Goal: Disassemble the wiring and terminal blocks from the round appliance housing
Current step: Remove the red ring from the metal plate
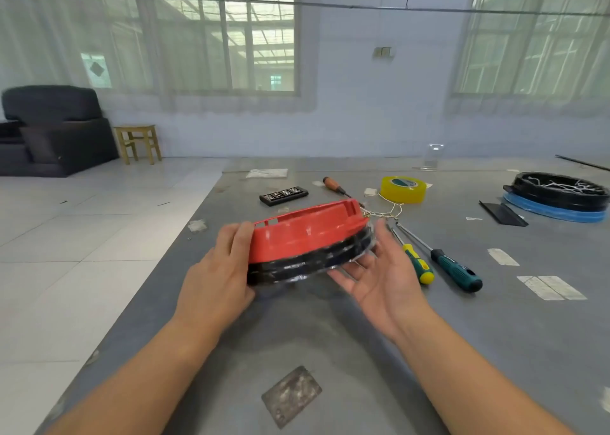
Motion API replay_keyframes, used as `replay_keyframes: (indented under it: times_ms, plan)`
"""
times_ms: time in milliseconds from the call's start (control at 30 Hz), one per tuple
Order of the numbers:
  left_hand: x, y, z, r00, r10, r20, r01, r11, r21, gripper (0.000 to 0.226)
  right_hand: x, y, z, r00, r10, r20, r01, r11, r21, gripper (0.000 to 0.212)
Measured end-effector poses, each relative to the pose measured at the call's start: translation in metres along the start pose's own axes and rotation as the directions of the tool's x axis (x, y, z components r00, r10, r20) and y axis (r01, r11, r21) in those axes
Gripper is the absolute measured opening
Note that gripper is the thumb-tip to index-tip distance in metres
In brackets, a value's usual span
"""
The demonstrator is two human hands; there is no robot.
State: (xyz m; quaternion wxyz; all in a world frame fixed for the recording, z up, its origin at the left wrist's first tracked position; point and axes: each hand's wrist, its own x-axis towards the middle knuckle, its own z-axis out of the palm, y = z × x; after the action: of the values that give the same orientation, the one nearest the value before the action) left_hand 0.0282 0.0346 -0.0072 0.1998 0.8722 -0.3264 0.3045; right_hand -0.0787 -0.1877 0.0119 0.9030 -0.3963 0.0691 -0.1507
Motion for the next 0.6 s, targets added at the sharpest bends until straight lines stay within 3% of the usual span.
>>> replay_keyframes:
  times_ms: [200,300,367,467,600]
  plan:
    - [-0.017,-0.007,0.003,0.957,0.284,0.067,-0.282,0.959,-0.027,0.097,-0.005,-0.004,-0.016,0.981,0.137,-0.137,-0.155,0.979,-0.135,0.018]
    - [-0.019,-0.007,0.001,0.944,0.279,0.174,-0.261,0.958,-0.12,0.104,-0.002,-0.005,-0.022,0.967,0.11,-0.231,-0.171,0.948,-0.267,0.018]
    - [-0.022,-0.005,0.001,0.945,0.224,0.239,-0.179,0.964,-0.195,0.093,0.0,-0.007,-0.026,0.955,0.07,-0.287,-0.182,0.904,-0.386,0.024]
    - [-0.023,-0.002,0.003,0.953,0.159,0.259,-0.105,0.972,-0.212,0.083,0.006,-0.01,-0.035,0.939,-0.062,-0.337,-0.188,0.729,-0.658,0.04]
    - [-0.023,-0.003,0.009,0.962,0.067,0.265,0.017,0.953,-0.302,0.066,0.012,-0.015,-0.044,0.904,-0.295,-0.309,-0.21,0.321,-0.923,0.062]
